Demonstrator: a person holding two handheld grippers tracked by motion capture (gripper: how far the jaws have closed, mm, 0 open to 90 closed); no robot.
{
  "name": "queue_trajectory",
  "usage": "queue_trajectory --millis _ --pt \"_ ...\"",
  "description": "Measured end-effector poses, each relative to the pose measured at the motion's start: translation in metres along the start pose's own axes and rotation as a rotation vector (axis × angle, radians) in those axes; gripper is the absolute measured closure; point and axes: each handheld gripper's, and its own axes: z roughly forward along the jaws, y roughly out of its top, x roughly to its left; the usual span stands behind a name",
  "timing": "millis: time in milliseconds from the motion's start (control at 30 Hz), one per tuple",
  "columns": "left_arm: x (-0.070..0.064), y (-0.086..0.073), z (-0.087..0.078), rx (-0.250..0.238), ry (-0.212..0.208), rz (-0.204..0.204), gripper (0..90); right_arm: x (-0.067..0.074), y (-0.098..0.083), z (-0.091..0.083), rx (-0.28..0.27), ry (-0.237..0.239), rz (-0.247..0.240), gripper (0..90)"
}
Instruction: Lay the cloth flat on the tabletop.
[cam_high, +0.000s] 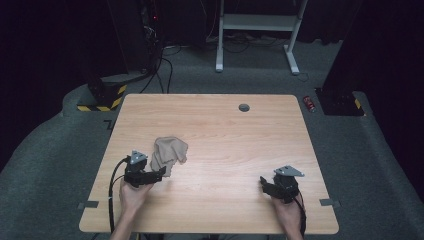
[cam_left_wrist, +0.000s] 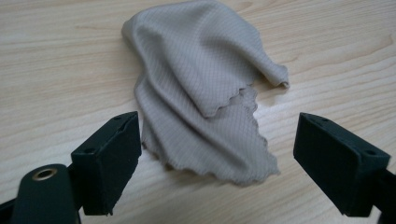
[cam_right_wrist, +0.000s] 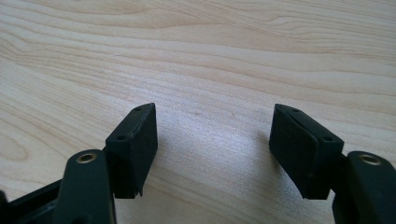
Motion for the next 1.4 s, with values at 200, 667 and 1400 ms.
queue_trajectory --millis 200,667,1400 --pt "-0.007 0.01 0.011 0.01 -0.005 0.017 17.0 0.0 0.0 0.0 0.0 0.002 -0.003 32.2" --pt "-0.017 0.03 0.039 0.049 0.031 0.061 23.9 0.0 0.0 0.0 -0.001 0.004 -0.008 32.1" --pt "-0.013 0.036 0.067 0.109 0.094 0.065 64.1 0.0 0.0 0.0 -0.001 0.004 -0.008 32.1"
